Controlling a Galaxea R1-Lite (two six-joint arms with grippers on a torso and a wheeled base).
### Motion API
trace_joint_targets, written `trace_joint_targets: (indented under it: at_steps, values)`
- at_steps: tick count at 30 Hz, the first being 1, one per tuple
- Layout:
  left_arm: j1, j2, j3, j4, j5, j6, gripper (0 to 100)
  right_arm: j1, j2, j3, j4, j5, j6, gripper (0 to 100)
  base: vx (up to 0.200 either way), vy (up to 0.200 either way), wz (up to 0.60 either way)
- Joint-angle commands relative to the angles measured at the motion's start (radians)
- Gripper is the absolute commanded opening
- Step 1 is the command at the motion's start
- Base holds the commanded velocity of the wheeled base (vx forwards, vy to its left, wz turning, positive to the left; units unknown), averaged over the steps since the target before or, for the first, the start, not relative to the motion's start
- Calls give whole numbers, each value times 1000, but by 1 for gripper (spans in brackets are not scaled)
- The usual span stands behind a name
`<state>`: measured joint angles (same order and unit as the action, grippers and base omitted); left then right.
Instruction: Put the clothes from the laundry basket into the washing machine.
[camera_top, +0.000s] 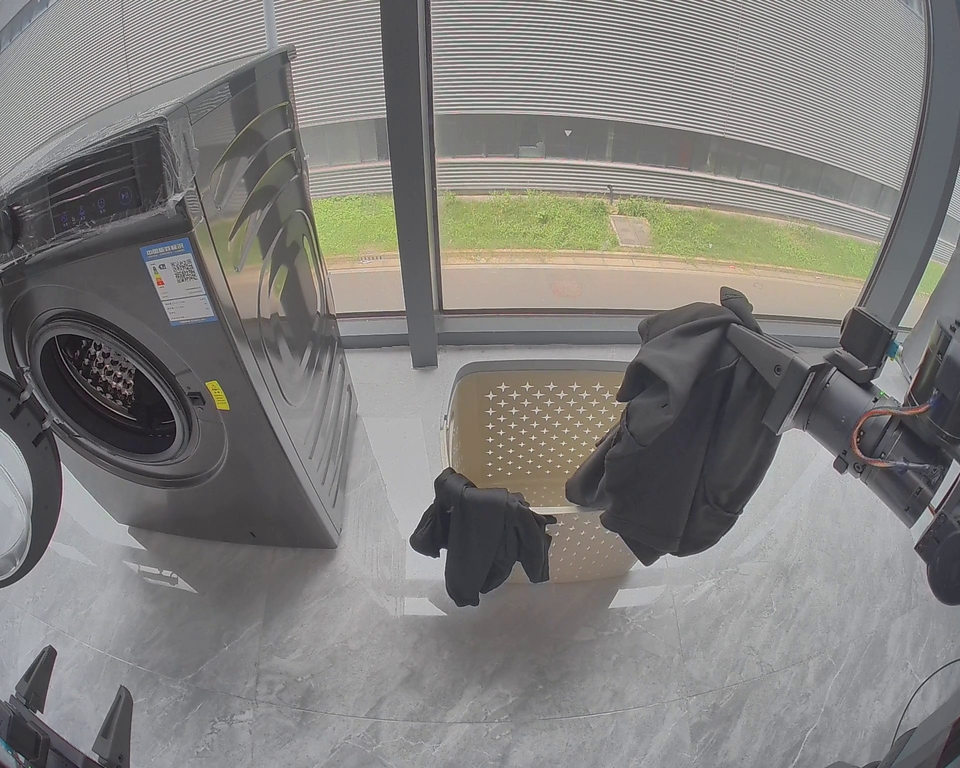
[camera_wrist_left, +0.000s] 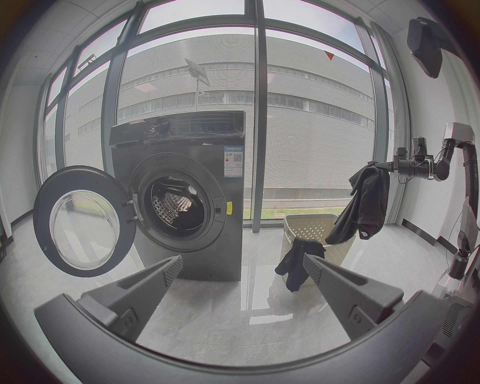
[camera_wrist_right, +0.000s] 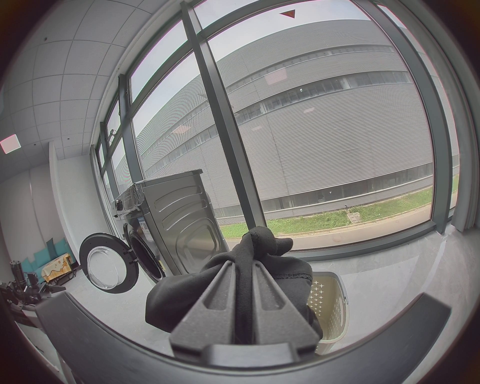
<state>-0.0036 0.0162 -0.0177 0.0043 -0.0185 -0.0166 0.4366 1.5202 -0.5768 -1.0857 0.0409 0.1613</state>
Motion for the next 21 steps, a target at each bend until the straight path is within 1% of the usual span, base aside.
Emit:
trace_joint_targets:
  at_steps: [1,8,12,18,21]
  values:
    - [1,-12,15,0,0,0,100,1,0,-2,0,1,0,0,0,200,0]
    - [-1,-12,15,0,0,1,100,25,0,0,0,-1,0,0,0,200,0]
    - [-1,-12,13,5,0,1,100,56,-3,-2,-2,-1,0,0,0,200,0]
    - [-1,-12,13,5,0,1,100,60,0,-2,-2,-3,0,0,0,200,0]
    - [-1,-12,13,5,0,1,100,74,-2,-2,-3,-3,1,0,0,200,0]
